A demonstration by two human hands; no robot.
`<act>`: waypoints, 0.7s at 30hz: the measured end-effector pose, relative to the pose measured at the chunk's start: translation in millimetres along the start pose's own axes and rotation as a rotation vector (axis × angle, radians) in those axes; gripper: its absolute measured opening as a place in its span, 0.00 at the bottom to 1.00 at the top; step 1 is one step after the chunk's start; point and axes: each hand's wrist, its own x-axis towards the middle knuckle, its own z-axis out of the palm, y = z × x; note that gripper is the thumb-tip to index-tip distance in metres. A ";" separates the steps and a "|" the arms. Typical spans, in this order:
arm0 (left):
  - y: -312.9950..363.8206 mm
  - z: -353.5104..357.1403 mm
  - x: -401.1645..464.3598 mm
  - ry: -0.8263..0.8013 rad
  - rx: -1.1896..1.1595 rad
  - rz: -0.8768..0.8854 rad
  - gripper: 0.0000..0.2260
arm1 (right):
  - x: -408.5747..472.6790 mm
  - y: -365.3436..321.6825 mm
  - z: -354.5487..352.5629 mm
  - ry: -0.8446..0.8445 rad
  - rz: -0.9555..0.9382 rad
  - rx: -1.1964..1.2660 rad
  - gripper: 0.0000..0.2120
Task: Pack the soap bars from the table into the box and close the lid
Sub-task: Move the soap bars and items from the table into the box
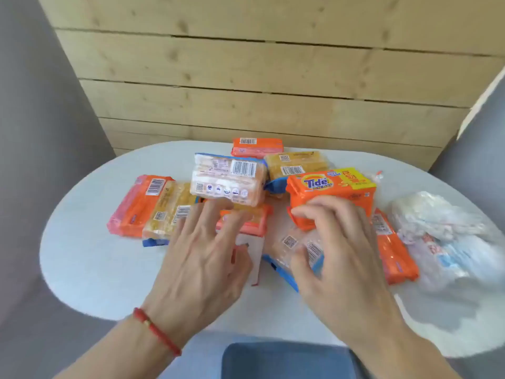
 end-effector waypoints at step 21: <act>-29.0 16.0 78.7 -0.059 0.283 -0.120 0.31 | 63.7 86.4 -7.0 -0.372 0.026 -0.561 0.43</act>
